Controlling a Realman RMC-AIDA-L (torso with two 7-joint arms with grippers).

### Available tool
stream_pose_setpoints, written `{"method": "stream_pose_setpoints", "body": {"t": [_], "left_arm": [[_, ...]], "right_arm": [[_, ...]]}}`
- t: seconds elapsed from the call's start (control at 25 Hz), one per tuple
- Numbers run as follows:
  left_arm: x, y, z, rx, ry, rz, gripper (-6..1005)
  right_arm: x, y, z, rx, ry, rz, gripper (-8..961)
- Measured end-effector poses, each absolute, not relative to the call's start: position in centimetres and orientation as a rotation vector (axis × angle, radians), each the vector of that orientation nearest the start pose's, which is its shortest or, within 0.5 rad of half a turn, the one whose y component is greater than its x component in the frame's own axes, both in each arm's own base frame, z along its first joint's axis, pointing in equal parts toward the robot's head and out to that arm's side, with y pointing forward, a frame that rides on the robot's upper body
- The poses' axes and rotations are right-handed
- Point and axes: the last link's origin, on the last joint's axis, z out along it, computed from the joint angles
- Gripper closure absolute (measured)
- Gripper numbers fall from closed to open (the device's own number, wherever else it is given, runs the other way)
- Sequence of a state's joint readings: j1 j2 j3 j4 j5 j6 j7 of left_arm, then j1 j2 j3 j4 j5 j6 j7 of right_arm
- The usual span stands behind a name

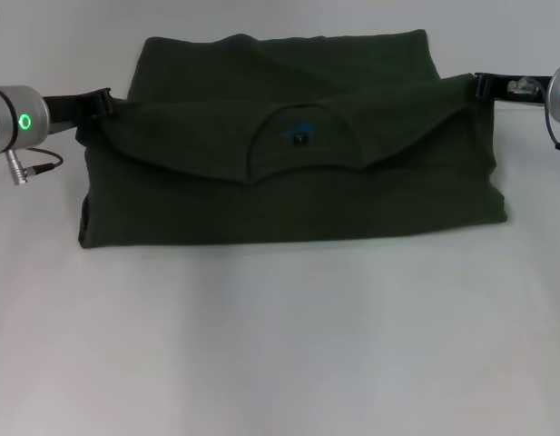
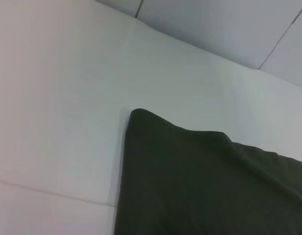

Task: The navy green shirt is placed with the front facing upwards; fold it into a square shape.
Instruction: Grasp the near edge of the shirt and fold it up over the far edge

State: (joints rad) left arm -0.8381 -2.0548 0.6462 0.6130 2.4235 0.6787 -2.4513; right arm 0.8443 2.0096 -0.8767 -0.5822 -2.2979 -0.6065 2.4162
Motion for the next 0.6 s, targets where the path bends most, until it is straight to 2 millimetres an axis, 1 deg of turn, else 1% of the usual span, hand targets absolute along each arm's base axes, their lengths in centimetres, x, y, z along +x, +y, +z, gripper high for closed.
{"method": "stream_pose_setpoints", "body": {"t": [0.28, 0.6], "left_arm": [[-25.6, 47.7, 3.6, -1.776, -1.356, -0.421, 968], [-25.0, 48.0, 2.8, -1.793, -1.319, -0.405, 969]], "right_arm": [[24.5, 48.6, 4.1, -1.832, 1.257, 0.396, 902], [24.4, 48.7, 4.1, -1.833, 1.255, 0.399, 900]]}}
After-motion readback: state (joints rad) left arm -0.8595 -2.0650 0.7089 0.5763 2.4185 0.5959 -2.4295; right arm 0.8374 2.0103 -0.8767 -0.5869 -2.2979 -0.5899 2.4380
